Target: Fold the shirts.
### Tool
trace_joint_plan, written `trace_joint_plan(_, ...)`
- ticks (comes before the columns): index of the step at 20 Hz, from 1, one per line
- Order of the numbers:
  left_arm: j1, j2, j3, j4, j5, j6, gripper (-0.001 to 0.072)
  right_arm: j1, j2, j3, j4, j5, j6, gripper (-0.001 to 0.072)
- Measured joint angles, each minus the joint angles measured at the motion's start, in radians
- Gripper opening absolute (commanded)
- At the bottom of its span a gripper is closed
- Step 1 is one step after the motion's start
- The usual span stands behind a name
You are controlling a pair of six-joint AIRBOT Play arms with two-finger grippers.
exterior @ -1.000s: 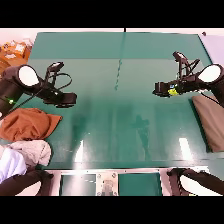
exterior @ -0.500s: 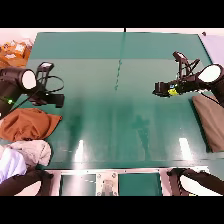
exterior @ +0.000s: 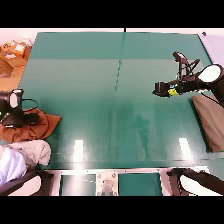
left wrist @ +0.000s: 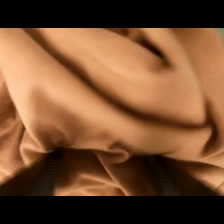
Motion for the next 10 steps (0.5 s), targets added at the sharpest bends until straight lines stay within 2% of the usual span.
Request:
trace_joint_plan(5,0.035,0.002,0.005,-0.049,0.026,0.049,0.0023,0.000,0.000,0.000,0.000,0.000,0.000,0.0017)
trace_joint_plan(9,0.013,0.023,0.183,-0.215,-0.019,0.124,0.0022,0.001,0.000,-0.001,0.010,-0.002,0.000,0.0020)
trace_joint_plan(10,-0.022,0.036,0.247,-0.254,-0.031,0.138,0.0022,0.001,0.000,-0.004,0.027,-0.003,0.000,0.0043)
